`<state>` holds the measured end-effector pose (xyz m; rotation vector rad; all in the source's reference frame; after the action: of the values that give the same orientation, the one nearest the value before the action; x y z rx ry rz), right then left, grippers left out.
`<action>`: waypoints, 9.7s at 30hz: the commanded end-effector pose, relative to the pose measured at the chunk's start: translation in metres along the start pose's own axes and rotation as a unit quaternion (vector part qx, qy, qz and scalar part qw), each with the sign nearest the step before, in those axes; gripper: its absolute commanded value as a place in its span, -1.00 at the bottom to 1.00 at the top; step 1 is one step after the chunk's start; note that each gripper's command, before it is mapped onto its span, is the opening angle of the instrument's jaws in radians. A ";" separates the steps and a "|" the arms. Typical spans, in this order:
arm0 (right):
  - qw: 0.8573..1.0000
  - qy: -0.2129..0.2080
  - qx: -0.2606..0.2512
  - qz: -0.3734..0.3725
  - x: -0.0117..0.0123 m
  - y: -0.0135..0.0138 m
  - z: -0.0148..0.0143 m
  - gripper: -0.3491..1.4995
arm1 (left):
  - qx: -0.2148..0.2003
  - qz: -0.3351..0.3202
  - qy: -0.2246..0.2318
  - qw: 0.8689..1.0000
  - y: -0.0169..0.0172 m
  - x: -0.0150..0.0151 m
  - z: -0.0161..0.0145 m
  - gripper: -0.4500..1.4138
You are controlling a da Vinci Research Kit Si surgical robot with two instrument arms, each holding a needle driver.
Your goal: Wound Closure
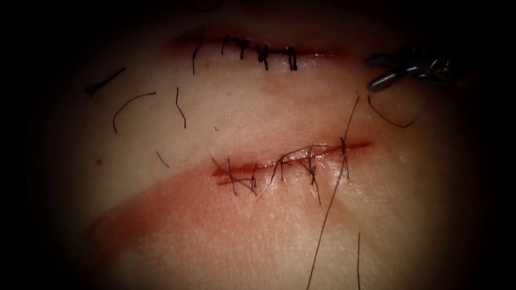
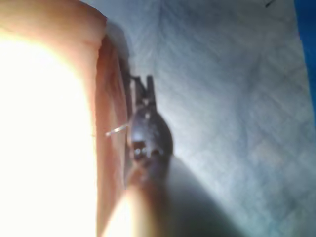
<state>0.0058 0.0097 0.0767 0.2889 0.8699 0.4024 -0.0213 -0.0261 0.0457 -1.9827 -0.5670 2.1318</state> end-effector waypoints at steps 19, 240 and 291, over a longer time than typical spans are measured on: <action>0.997 0.071 -0.020 -0.032 0.0058 -0.0130 -0.0013 0.76 | 0.062 0.069 0.053 0.994 -0.0139 0.0162 -0.0026 -1.00; 0.984 0.110 -0.062 0.127 -0.0054 -0.0296 0.0044 -1.00 | 0.198 -0.039 -0.046 0.978 -0.0798 0.0007 -0.0091 -1.00; 0.994 0.069 0.042 0.078 -0.0043 -0.0294 -0.0024 0.85 | 0.197 -0.022 -0.038 0.979 -0.0748 0.0056 -0.0098 -1.00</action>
<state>0.0073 -0.0174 0.0656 0.4139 0.9974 0.5322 -0.0210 0.0450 0.0681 -1.6674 -0.1807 2.0985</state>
